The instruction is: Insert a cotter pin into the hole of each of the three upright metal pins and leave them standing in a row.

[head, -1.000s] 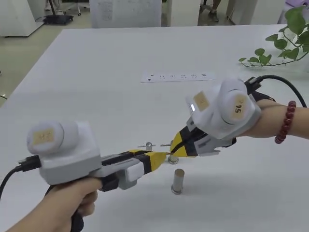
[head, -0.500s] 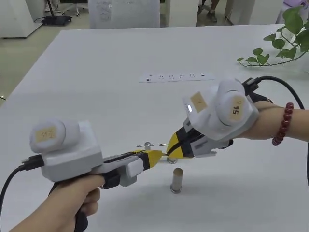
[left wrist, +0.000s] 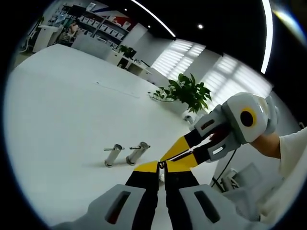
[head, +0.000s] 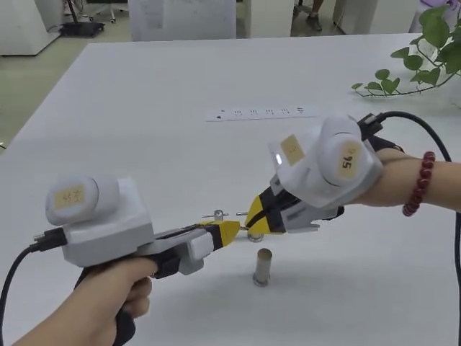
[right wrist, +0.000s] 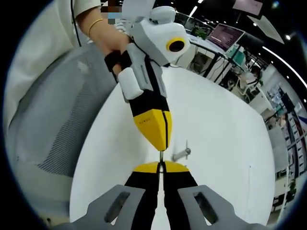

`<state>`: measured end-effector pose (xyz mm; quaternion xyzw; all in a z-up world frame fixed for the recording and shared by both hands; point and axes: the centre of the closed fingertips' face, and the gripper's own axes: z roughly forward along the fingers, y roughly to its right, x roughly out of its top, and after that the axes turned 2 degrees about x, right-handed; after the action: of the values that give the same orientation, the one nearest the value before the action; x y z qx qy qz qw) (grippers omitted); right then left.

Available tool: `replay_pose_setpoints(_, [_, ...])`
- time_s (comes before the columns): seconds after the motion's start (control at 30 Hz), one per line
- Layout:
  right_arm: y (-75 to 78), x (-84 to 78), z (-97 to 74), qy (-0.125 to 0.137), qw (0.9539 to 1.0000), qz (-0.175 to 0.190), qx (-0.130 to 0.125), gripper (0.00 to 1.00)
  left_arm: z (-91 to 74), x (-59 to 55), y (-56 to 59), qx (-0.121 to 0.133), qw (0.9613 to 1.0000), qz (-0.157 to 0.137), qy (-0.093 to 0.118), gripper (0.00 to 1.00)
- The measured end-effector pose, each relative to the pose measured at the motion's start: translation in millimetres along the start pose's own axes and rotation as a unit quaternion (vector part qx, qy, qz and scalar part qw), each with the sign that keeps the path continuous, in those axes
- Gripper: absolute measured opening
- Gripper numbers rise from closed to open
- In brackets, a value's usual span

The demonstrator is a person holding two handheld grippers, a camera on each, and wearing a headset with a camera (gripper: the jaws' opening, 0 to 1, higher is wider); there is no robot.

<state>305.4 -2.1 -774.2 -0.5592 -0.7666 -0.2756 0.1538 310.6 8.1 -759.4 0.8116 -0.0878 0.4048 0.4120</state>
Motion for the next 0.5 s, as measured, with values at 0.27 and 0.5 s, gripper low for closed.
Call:
replay_pose_setpoints(0.27, [0.4,0.1,-0.4,0.004,1.0,0.009,-0.002,0.03,0.7,0.2,1.1,-0.005,0.9996,0.029,0.001,0.01])
replay_pose_setpoints(0.5, [1.7,1.5,-1.6,0.01,0.9999,0.01,-0.008,0.04,-0.8,1.6,6.4,-0.01,0.9973,0.072,0.008,0.0])
